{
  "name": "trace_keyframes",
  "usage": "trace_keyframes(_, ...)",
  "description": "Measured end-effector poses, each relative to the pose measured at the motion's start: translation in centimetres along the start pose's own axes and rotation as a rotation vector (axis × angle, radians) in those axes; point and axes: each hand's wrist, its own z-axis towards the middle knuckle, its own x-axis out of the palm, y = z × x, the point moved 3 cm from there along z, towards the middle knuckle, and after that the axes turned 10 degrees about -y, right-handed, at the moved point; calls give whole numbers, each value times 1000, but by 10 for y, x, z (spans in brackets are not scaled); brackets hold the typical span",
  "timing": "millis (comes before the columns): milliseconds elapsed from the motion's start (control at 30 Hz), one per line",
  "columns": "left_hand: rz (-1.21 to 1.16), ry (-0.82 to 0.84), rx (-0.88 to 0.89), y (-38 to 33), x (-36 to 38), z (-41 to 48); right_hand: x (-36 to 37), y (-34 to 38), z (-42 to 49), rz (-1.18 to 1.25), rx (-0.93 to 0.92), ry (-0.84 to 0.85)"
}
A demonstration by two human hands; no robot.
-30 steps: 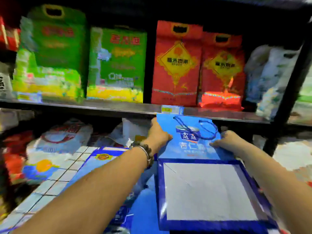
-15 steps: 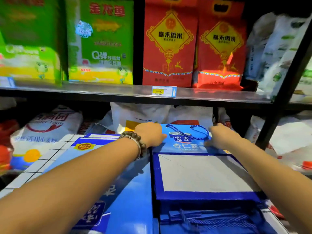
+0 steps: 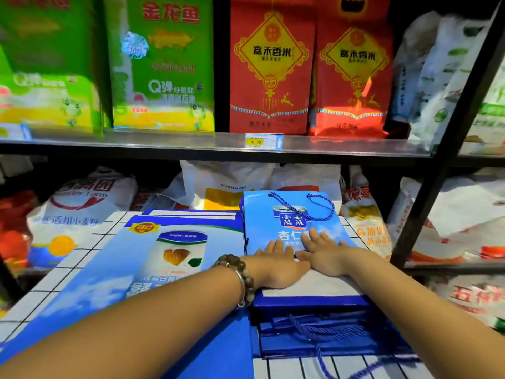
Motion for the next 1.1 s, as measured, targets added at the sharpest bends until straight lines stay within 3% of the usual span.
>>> trace_keyframes(167, 9, -34, 3, -6, -13, -18, 1, 0, -1, -26, -22, 26)
trace_keyframes(267, 6, -231, 123, -21, -40, -42, -14, 4, -10, -79, -73, -24)
trace_keyframes(367, -9, -383, 215, -34, -71, -74, -55, 17, -35, -173, -134, -291)
trace_keyframes(500, 98, -333, 278, -19, -95, -145, -89, 52, -79, 42, -232, -604)
trace_keyframes(667, 136, -293, 115, 46, -85, -239, -78, 112, -162, 387, -558, -571)
trace_keyframes(767, 105, -354, 64, 72, -65, -270, -63, 139, -207, 473, -836, -307)
trace_keyframes(867, 89, -377, -21, 88, -41, -279, -47, 146, -222, 475, -930, -115)
trace_keyframes(967, 61, -395, -70, 91, -26, -277, -33, 147, -221, 464, -922, -199)
trace_keyframes(1100, -28, -489, -80, 93, -24, -276, -18, 149, -223, 482, -898, -485)
